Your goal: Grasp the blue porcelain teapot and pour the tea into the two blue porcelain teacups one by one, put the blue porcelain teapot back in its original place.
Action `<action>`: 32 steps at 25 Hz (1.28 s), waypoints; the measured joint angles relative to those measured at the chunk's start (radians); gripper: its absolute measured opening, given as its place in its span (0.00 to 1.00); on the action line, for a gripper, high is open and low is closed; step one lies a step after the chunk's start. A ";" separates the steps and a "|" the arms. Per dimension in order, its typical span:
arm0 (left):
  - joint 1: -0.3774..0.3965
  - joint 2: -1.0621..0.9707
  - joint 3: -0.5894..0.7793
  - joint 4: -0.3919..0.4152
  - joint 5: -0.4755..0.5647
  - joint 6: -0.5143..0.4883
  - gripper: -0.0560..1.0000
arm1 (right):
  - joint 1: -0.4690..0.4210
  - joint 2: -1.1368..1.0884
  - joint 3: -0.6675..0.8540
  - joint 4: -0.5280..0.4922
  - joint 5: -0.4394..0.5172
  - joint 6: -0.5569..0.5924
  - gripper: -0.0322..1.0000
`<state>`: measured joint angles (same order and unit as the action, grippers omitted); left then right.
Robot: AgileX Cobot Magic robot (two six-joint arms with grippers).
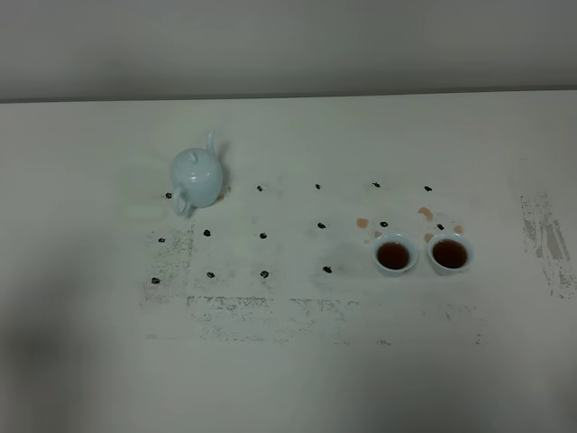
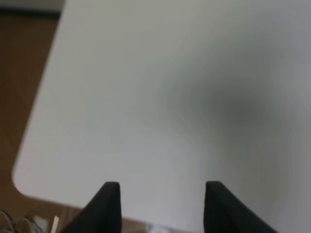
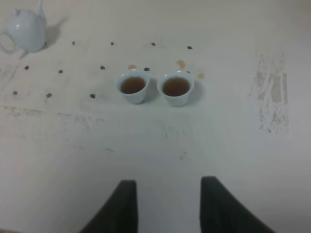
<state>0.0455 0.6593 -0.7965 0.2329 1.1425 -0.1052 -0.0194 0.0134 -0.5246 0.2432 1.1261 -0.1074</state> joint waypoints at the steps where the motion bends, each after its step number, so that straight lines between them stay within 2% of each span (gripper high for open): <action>1: 0.034 -0.040 0.028 -0.032 0.002 0.038 0.42 | 0.000 0.000 0.000 0.000 0.000 0.000 0.32; 4: 0.099 -0.149 0.103 -0.135 0.003 0.151 0.42 | 0.000 0.000 0.000 0.000 0.000 0.000 0.32; 8: 0.113 -0.290 0.143 -0.317 -0.007 0.258 0.42 | 0.000 0.000 0.000 0.000 0.000 0.000 0.32; 10: 0.113 -0.352 0.160 -0.370 -0.014 0.314 0.42 | 0.000 0.000 0.000 0.000 0.000 0.000 0.32; 14: 0.113 -0.461 0.197 -0.385 -0.022 0.367 0.42 | 0.000 0.000 0.000 0.000 0.000 0.000 0.32; 23: 0.115 -0.648 0.285 -0.447 -0.030 0.378 0.42 | 0.000 0.000 0.000 0.000 0.000 0.000 0.32; 28: 0.112 -0.665 0.320 -0.450 -0.030 0.401 0.42 | 0.000 0.000 0.000 0.001 0.000 0.000 0.32; 32: 0.075 -0.665 0.331 -0.457 -0.047 0.410 0.42 | 0.000 0.000 0.000 0.001 0.000 0.000 0.32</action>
<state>0.1206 -0.0059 -0.4652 -0.2244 1.0958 0.3043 -0.0194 0.0134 -0.5246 0.2440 1.1261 -0.1074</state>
